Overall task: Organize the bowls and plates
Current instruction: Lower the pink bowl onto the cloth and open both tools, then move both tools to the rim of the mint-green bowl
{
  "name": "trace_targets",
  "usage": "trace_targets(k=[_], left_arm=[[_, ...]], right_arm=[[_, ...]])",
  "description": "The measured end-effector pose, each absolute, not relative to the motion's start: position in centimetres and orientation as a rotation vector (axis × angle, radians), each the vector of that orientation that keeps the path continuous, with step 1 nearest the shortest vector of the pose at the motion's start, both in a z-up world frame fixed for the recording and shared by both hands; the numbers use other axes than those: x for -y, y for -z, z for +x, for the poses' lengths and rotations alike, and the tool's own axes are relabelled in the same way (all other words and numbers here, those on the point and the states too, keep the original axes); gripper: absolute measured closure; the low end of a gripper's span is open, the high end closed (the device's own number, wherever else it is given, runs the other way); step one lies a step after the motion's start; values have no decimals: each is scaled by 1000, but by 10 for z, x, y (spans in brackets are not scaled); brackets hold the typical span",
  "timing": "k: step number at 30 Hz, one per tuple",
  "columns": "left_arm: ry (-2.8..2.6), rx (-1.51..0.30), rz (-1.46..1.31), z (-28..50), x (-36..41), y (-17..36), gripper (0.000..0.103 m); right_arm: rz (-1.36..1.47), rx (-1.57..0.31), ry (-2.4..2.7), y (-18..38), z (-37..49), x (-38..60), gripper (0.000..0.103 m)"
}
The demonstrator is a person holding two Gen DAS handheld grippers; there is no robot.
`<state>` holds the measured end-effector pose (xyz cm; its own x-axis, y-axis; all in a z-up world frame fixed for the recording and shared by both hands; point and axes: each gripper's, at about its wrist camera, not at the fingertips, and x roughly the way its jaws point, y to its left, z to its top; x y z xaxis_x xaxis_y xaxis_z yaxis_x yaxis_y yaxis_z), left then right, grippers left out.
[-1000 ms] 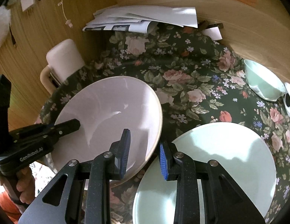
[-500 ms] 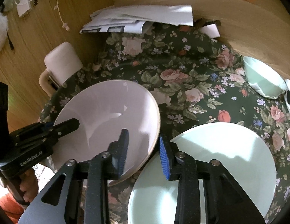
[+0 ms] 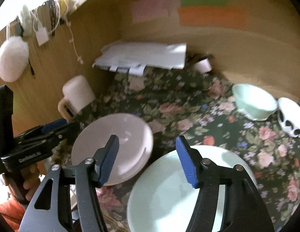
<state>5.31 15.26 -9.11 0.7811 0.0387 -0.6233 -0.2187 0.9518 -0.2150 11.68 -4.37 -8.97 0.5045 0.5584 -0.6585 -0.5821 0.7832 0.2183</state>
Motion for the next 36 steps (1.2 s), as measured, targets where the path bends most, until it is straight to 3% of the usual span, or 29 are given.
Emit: trace_targets(k=[3,8,12,23,36], left_arm=[[-120,-632,-278,56,-141,79,28],[-83,-598,-261,68,-117,64,25],[-60,-570,-246,81,-97,54,14],[-21,-568,-190,136,-50,42,8],[-50,-721,-172,226,-23,68,8]], right_arm=[[-24,-742,-664,78,118,59,45],[-3,-671,-605,62,119,90,32],[11,-637,-552,52,124,116,30],[39,-623,-390,54,162,180,28],[73,-750,-319,108,239,204,28]])
